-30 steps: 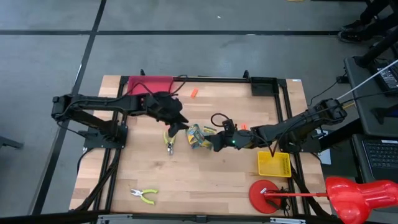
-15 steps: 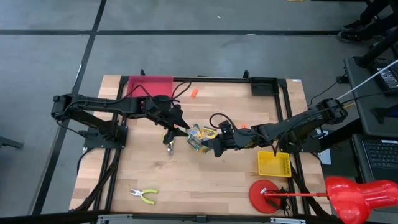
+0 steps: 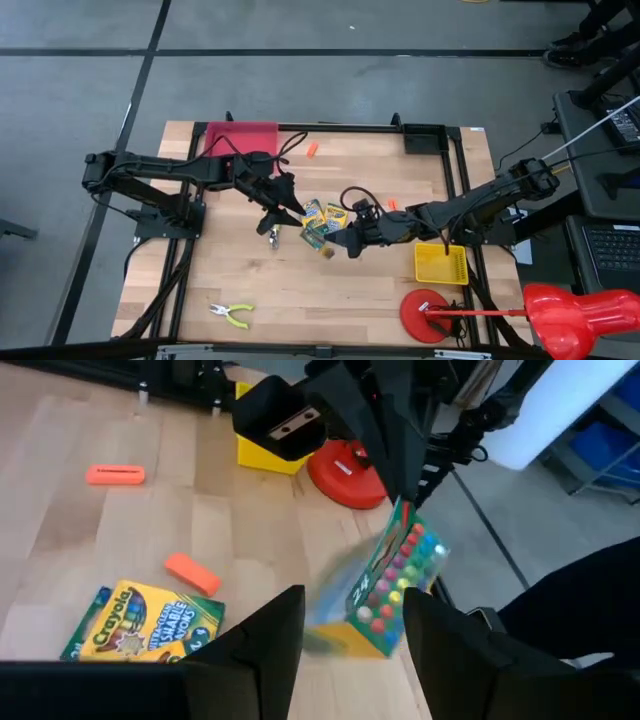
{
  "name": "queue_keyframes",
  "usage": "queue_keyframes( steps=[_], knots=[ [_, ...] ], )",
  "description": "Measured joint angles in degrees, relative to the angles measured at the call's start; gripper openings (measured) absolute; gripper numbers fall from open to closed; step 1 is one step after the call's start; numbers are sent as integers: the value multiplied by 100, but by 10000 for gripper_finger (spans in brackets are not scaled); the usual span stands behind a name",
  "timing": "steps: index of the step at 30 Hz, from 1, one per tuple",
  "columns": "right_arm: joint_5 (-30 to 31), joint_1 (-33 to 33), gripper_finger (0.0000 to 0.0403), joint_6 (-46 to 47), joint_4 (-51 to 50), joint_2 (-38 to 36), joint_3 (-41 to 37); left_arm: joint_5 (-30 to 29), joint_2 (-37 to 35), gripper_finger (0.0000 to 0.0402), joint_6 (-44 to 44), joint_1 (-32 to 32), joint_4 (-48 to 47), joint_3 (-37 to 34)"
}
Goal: Pick & Place School Supplies
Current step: Put the yellow crayon box into the pink bin
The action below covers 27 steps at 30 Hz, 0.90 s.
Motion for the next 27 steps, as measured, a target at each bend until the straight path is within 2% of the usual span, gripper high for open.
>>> queue_keyframes(
  steps=[4, 17, 27],
  knots=[
    [4, -1, 0, -103, 197, -1, 0, 161, 0, 169, -137, -1, 131, 0],
    [4, -2, 0, -257, 448, -2, 14, 179, 2, 169, -356, -153, 491, 0],
    [-2, -46, 0, -616, -170, -7, 548, 177, 2, 166, -360, -151, 543, 0]
  ],
)
